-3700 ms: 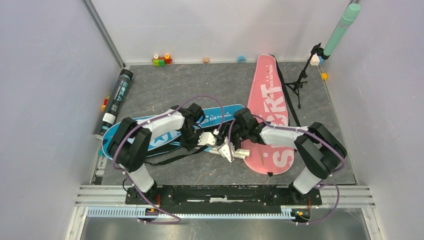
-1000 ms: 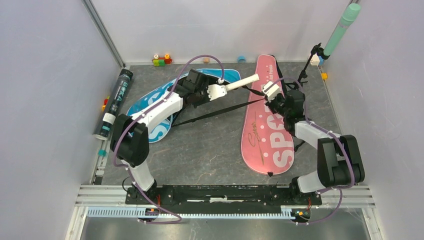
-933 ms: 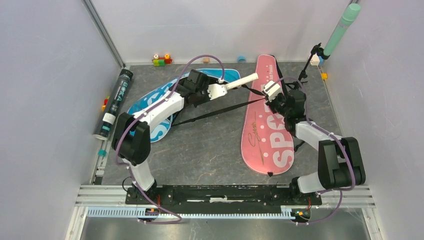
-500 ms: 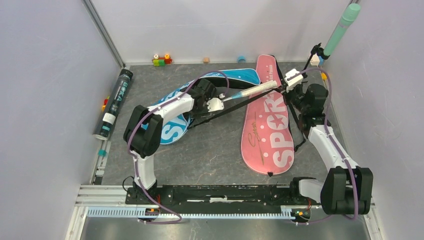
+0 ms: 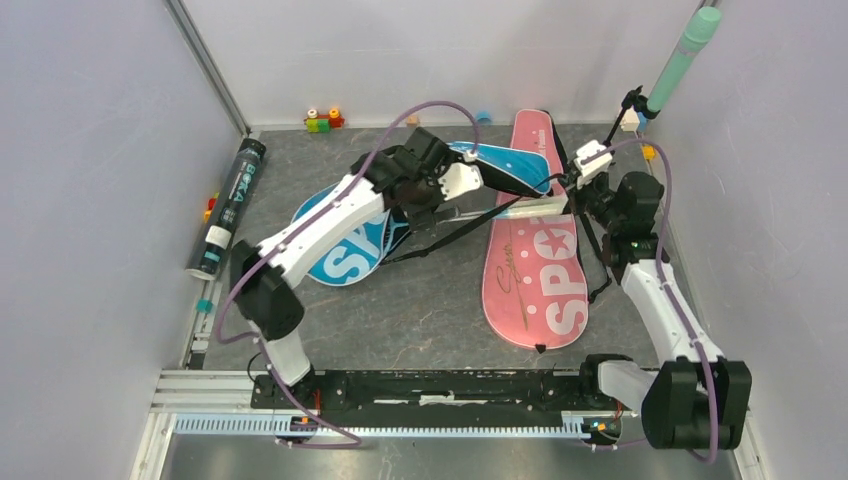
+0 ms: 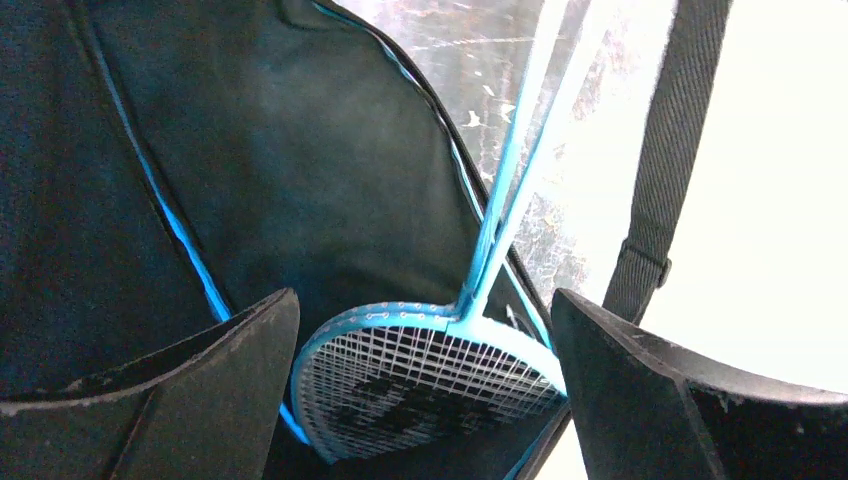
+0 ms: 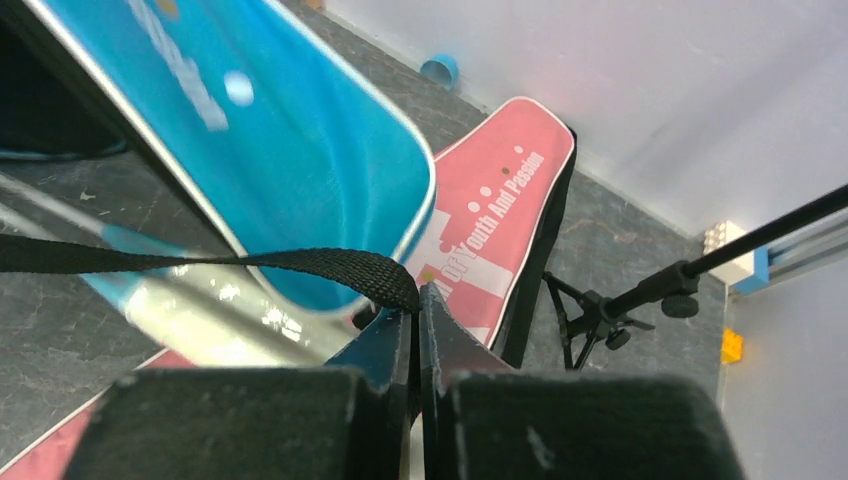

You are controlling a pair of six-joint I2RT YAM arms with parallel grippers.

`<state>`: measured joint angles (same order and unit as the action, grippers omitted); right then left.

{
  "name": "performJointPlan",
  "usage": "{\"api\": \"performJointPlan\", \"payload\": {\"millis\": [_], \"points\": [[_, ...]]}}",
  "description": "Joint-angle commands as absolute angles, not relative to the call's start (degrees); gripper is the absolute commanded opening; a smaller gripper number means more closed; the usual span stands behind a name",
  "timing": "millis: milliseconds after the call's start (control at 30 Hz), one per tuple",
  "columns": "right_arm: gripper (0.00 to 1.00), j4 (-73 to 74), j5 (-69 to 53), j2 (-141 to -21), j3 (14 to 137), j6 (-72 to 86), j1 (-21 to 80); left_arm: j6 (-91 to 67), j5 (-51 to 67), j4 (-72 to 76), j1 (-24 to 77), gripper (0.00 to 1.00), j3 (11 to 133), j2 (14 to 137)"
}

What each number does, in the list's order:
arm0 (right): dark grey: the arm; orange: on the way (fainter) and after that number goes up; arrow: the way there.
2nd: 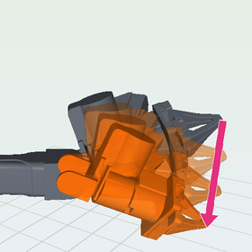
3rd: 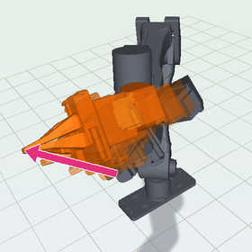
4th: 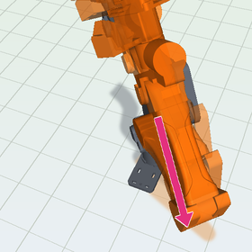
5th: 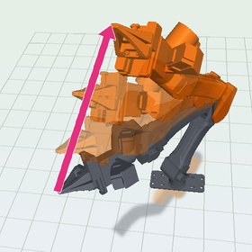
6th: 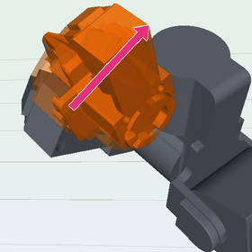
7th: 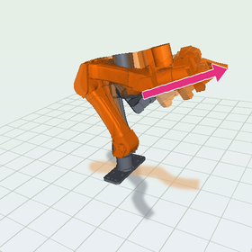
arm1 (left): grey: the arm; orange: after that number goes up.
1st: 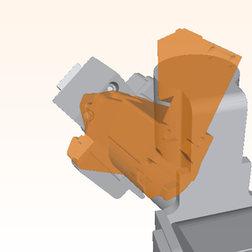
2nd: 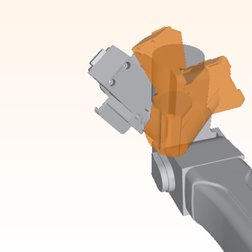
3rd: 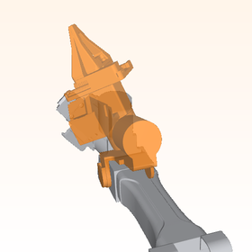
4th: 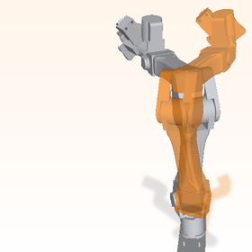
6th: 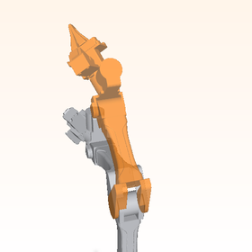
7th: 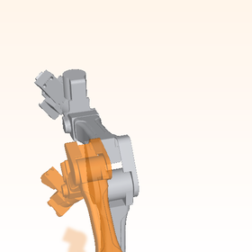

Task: Pack up the badminton gear
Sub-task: Adjust the racket in the racket bag.

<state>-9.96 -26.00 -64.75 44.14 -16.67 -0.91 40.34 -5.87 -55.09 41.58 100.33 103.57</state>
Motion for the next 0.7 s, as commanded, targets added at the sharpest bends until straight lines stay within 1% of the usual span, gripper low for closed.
{"api": "performJointPlan", "payload": {"millis": [0, 67, 100, 200, 267, 333, 400, 667], "points": [[0.00, -7.0, -25.9, -59.7, 42.5, -22.7, 1.8, 22.4, -13.2, -44.6, 40.7, 1.00, 100.6, 89.9], [0.00, -7.3, -25.7, -57.8, 40.1, -23.9, 2.4, 12.2, -17.5, -37.0, 40.7, 1.00, 94.0, 83.6], [0.00, -7.9, -25.7, -57.0, 38.9, -24.1, 2.5, 8.5, -16.7, -33.7, 40.7, 1.00, 89.8, 79.8], [0.00, -3.8, -26.7, -56.0, 38.6, -26.9, 2.6, 3.6, -5.3, -26.2, 40.7, 1.00, 76.5, 69.8], [0.00, -1.9, -26.1, -55.7, 38.1, -27.0, 2.9, -0.9, 3.6, -21.3, 40.7, 1.00, 69.1, 65.3], [0.00, -2.2, -26.4, -55.3, 37.0, -26.3, 3.5, -4.0, 13.3, -20.2, 40.7, 1.00, 64.3, 63.6], [0.00, -3.8, -27.1, -54.6, 36.1, -24.8, 4.2, -7.6, 19.0, -19.0, 40.7, 1.00, 60.6, 63.5], [0.00, -12.8, -28.3, -55.3, 33.3, -17.4, 8.1, -21.1, 30.1, -11.3, 41.2, 1.00, 47.8, 65.8]]}}
